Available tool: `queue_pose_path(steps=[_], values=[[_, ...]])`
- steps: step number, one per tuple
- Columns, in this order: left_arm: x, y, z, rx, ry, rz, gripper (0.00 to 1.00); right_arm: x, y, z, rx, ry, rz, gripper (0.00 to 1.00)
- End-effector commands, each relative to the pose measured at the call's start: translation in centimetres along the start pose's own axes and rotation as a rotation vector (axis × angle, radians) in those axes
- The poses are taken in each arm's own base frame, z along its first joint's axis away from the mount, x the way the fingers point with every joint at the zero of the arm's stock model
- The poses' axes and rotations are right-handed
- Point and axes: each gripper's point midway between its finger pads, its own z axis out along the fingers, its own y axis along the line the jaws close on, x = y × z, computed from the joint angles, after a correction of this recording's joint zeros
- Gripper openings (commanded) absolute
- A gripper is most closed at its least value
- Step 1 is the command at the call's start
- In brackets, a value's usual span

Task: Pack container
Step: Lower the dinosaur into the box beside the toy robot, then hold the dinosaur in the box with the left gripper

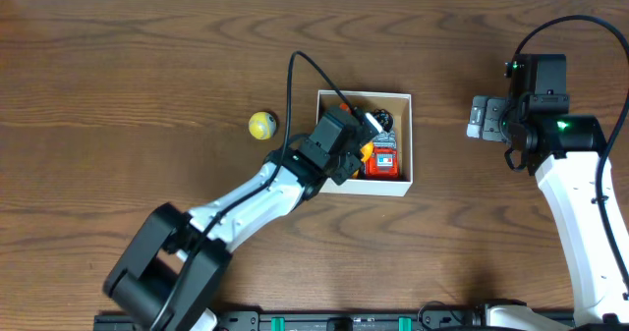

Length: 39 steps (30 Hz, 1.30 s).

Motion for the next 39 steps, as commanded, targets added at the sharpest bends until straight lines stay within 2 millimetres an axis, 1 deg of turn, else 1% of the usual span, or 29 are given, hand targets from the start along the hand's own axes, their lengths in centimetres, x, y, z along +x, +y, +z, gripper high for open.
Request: queue_pose_path(steps=[1,2,4,5,7,10,14,20,24,28,33,35,39], values=[[4.3,0.2,2.3,-0.004,0.126,0.004,0.38,-0.5,-0.4,-0.2,0.009,-0.013,0.028,0.99],[4.3,0.3,2.4,-0.006,0.126,0.001,0.38,-0.5,-0.4,-0.2,0.009,-0.013,0.028,0.99],[4.3,0.6,2.5,-0.011,0.124,-0.005,0.50,-0.5,-0.4,-0.2,0.009,-0.013,0.028,0.99],[4.3,0.8,2.5,-0.014,0.121,-0.008,0.53,-0.5,-0.4,-0.2,0.009,-0.013,0.028,0.99],[4.4,1.1,2.5,-0.018,0.122,-0.014,0.54,-0.5,-0.4,-0.2,0.009,-0.013,0.028,0.99],[4.4,1.3,2.5,-0.020,0.123,-0.017,0.67,-0.5,-0.4,-0.2,0.010,-0.013,0.028,0.99],[4.2,1.2,2.5,-0.018,0.115,-0.017,0.71,-0.5,-0.4,-0.2,0.009,-0.013,0.028,0.99],[4.1,1.2,2.5,-0.015,0.109,-0.018,0.85,-0.5,-0.4,-0.2,0.009,-0.013,0.029,0.99],[3.5,1.3,2.0,-0.019,0.091,-0.022,0.86,-0.5,-0.4,-0.2,0.009,-0.013,0.029,0.99],[1.9,1.7,0.5,-0.030,0.045,-0.022,0.86,-0.5,-0.4,-0.2,0.009,-0.013,0.029,0.99],[-1.0,2.2,-3.1,-0.049,-0.049,-0.057,0.86,-0.5,-0.4,-0.2,0.009,-0.013,0.028,0.99],[-1.7,2.3,-4.3,-0.052,-0.074,-0.082,0.86,-0.5,-0.4,-0.2,0.009,-0.013,0.029,0.99],[-1.9,2.3,-5.8,-0.053,-0.079,-0.091,0.86,-0.5,-0.4,-0.2,0.009,-0.013,0.029,0.99]])
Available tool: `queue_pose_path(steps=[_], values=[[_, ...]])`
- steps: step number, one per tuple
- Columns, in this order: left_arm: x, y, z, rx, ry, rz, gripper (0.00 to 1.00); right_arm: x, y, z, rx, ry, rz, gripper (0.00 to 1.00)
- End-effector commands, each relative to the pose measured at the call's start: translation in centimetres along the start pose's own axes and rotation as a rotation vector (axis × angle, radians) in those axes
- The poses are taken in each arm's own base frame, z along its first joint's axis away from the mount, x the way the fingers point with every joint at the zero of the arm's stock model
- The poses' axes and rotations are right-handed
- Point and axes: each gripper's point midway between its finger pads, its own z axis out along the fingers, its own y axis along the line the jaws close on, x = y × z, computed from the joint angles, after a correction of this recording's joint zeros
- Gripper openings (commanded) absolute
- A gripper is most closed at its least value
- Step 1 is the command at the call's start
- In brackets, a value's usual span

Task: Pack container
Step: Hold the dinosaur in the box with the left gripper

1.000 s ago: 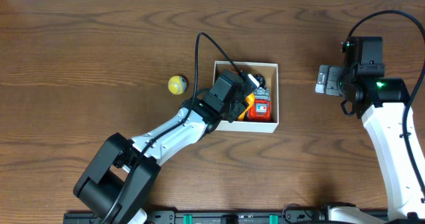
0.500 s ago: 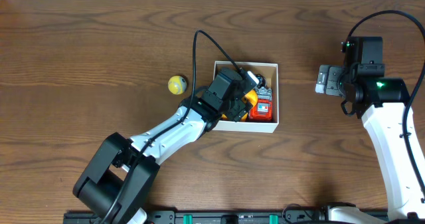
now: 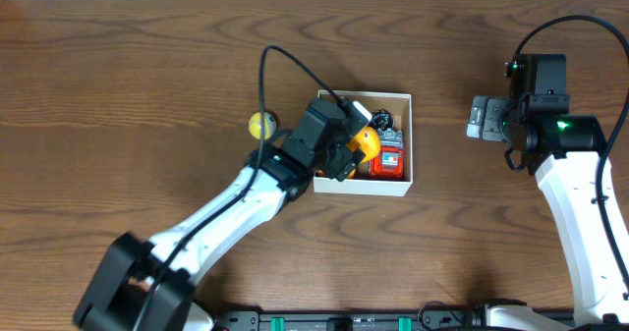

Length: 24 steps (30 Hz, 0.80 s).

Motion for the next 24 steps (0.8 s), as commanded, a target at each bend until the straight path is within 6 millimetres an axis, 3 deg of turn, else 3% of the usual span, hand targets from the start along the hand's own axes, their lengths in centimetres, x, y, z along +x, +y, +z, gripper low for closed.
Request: queue_pose_path(steps=[1,10,14,15,18,19,21,24], values=[[0.4,0.5,-1.0,-0.023,0.008,-0.027,0.86,-0.4,-0.4,-0.2,0.009,-0.012,0.028,0.99],[-0.9,0.5,-1.4,-0.022,-0.045,-0.063,0.86,-0.4,-0.4,-0.2,0.009,-0.012,0.028,0.99],[-3.7,-2.0,-1.8,0.137,-0.166,-0.057,0.85,-0.4,-0.4,-0.2,0.009,-0.012,0.028,0.99],[-4.2,-2.2,-2.0,0.150,-0.186,-0.060,0.79,-0.4,-0.4,-0.2,0.009,-0.012,0.028,0.99],[-5.0,-2.0,-2.0,0.145,-0.220,-0.072,0.43,-0.4,-0.4,-0.2,0.009,-0.012,0.028,0.99],[-5.0,-2.0,-1.8,0.146,-0.219,-0.072,0.35,-0.4,-0.4,-0.2,0.009,-0.012,0.028,0.99],[-4.7,-2.2,-1.2,0.150,-0.206,-0.074,0.29,-0.4,-0.4,-0.2,0.009,-0.012,0.028,0.99],[-3.7,-2.8,0.3,0.161,-0.172,-0.072,0.28,-0.4,-0.4,-0.2,0.009,-0.012,0.028,0.99]])
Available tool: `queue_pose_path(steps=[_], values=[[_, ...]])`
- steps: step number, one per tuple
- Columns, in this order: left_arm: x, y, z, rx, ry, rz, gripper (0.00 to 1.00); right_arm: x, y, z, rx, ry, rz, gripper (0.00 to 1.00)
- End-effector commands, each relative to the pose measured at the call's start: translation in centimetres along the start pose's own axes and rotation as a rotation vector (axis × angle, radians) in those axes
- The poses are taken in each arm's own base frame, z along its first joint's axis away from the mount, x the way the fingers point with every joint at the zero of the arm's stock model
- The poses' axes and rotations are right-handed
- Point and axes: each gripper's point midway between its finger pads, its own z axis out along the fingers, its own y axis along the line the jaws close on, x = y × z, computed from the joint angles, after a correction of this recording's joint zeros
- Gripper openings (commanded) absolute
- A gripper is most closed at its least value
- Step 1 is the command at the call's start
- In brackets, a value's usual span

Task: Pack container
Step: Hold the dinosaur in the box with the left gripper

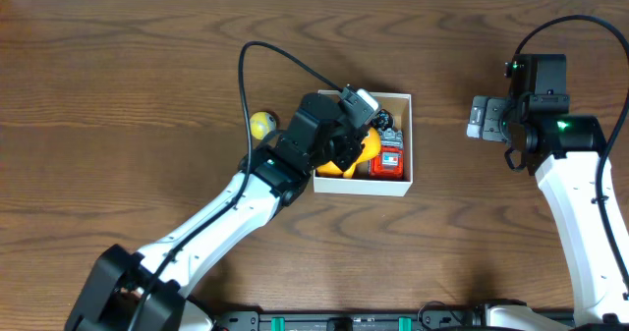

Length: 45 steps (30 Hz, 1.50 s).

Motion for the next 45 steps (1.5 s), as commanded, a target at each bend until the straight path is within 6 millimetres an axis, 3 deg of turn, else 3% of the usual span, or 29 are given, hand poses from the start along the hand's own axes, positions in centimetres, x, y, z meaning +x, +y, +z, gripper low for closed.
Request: queue_pose_path(steps=[1,9,19,27,33,40,43,45], values=[[2.1,-0.7,1.9,0.034,0.054,-0.017,0.28,-0.5,-0.4,-0.2,0.009,-0.013,0.028,0.99],[3.8,-0.7,4.2,0.039,0.078,-0.018,0.28,-0.5,-0.4,-0.2,0.009,-0.013,0.028,0.99],[10.0,1.5,3.6,-0.093,0.325,0.023,0.28,-0.5,-0.4,-0.2,0.009,-0.013,0.028,0.99],[11.3,3.0,3.5,-0.164,0.373,0.029,0.29,-0.5,-0.4,-0.2,0.009,-0.013,0.028,0.99],[14.0,3.5,4.6,-0.164,0.438,0.016,0.29,-0.5,-0.4,-0.2,0.009,-0.013,0.028,0.99],[14.5,3.5,5.5,-0.164,0.432,0.016,0.34,-0.5,-0.4,-0.2,0.009,-0.013,0.028,0.99],[14.3,3.6,5.5,-0.165,0.429,0.016,0.50,-0.5,-0.4,-0.2,0.009,-0.013,0.028,0.99],[14.0,3.6,5.4,-0.165,0.421,0.016,0.52,-0.5,-0.4,-0.2,0.009,-0.013,0.028,0.99]])
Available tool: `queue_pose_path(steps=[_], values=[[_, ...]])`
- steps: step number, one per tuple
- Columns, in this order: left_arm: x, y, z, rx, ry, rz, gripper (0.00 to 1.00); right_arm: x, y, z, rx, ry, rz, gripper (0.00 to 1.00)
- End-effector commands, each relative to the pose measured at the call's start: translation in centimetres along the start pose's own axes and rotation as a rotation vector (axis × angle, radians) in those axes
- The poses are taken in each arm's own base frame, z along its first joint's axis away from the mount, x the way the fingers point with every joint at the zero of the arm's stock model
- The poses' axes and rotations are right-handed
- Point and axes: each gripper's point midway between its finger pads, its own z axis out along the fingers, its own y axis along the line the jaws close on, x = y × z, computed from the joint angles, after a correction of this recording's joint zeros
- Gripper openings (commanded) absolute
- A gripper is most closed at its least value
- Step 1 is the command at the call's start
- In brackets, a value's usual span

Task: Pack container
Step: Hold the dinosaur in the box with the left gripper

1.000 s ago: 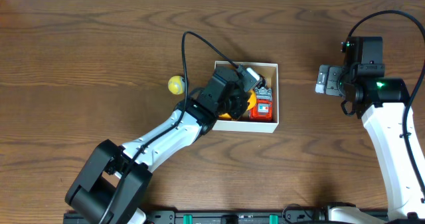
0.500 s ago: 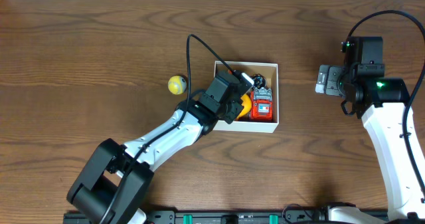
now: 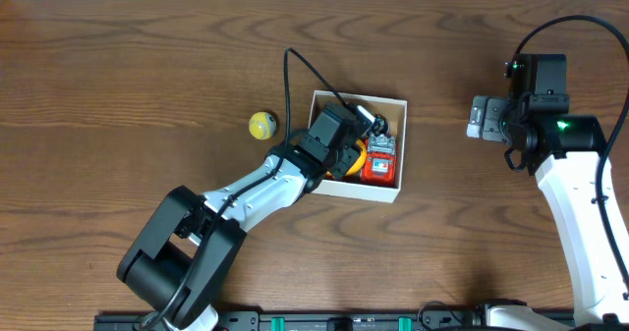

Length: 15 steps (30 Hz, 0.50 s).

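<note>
The white box (image 3: 401,144) sits mid-table, slightly skewed. Inside it lie an orange item (image 3: 358,157), a red item (image 3: 380,164) and a dark item near the far wall. My left gripper (image 3: 360,131) reaches down into the box's left half, above the orange item; the wrist hides its fingers, so their state is unclear. A yellow ball (image 3: 260,125) rests on the table left of the box, just beyond the left arm. My right gripper (image 3: 478,117) hangs well to the right of the box with nothing visible in it.
The dark wooden table (image 3: 118,95) carries only the box and the ball. The left arm stretches from the front edge diagonally up to the box. A black cable loops above the left wrist.
The left arm has dropped lower and its wrist sits deeper in the box. The box now lies a little skewed and shifted towards the left and front. The right arm has not moved.
The left gripper was low at the box's left wall over the orange item. It then stood higher and further left, near the ball, with orange showing beneath it. Now it is down in the box again, and the box has turned slightly. The ball stayed put.
</note>
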Motion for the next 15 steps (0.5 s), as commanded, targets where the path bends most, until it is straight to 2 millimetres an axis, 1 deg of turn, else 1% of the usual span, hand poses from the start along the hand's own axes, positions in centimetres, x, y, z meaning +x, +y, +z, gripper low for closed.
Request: queue_pose_path(steps=[1,4,7,12,15], values=[[3.4,0.6,1.0,-0.027,0.098,0.006,0.52,-0.4,-0.4,-0.2,0.009,-0.012,0.028,0.99],[2.3,0.7,0.1,-0.029,0.064,0.004,0.53,-0.4,-0.4,-0.2,0.009,-0.012,0.028,0.99],[0.5,0.9,-1.5,-0.035,0.008,-0.012,0.53,-0.4,-0.4,-0.2,0.009,-0.012,0.028,0.99],[-2.8,1.3,-5.0,-0.046,-0.108,-0.022,0.53,-0.4,-0.4,-0.2,0.009,-0.012,0.028,0.99],[-4.5,1.5,-7.2,-0.051,-0.169,-0.024,0.53,-0.4,-0.4,-0.2,0.009,-0.012,0.028,0.99]])
